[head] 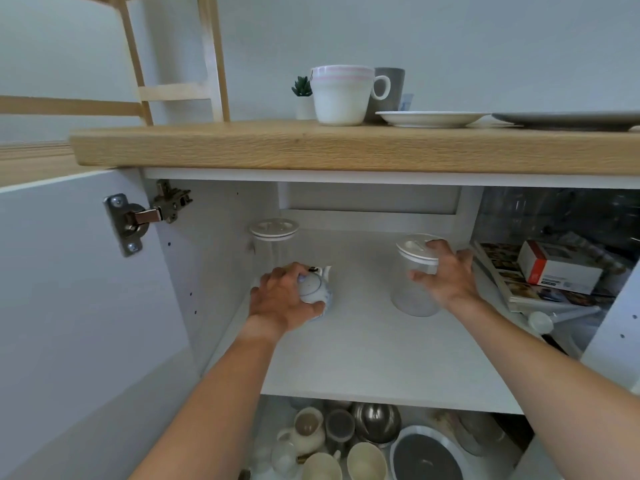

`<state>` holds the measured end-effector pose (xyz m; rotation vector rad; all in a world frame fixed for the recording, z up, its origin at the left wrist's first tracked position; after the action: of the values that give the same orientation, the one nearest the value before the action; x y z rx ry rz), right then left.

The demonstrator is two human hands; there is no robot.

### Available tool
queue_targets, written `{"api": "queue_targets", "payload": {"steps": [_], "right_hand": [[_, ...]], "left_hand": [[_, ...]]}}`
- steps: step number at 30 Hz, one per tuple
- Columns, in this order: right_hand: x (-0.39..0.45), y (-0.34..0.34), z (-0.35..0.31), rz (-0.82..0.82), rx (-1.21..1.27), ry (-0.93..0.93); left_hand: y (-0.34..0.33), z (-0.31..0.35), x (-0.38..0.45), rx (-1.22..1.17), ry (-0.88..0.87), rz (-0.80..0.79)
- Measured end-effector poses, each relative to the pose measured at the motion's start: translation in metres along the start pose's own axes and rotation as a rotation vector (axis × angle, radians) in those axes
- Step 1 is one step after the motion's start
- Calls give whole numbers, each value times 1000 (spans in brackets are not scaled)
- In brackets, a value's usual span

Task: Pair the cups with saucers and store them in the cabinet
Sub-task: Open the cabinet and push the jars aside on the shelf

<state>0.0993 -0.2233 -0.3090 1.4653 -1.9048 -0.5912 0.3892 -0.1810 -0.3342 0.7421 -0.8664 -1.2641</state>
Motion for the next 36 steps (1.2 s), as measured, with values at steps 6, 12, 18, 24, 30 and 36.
{"api": "queue_targets", "payload": {"steps": [6,12,18,24,30,36], "right_hand": [[-18,-9,-13,5,28,32],[-34,-19,-26,-55,48,101],[-45,-23,-38,-104,36,140],[-57,-23,-53,-192,24,168],[-80,-31,-91,-392,-6,265],[-101,-56,-120,-478,-31,365]], "left_hand": [[12,-15,-9,141,33,59],[22,-16,-7,266,90,-15],[19,-22,-7,279,139,-13],[23,-30,-24,349,101,239],[67,-31,-36,86,-41,342],[104,-16,-52,-37,-124,447]]}}
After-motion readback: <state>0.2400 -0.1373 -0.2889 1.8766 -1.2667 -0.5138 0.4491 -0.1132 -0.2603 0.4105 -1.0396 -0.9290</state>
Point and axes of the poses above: each hand's wrist, its own x-axis towards the middle knuckle, its own y-axis out of the back of the hand, z = x × y, the point moved 2 cm from there along x, towards the middle knuckle, and after that the axes turned 6 degrees about -z, right-handed, at the moved point
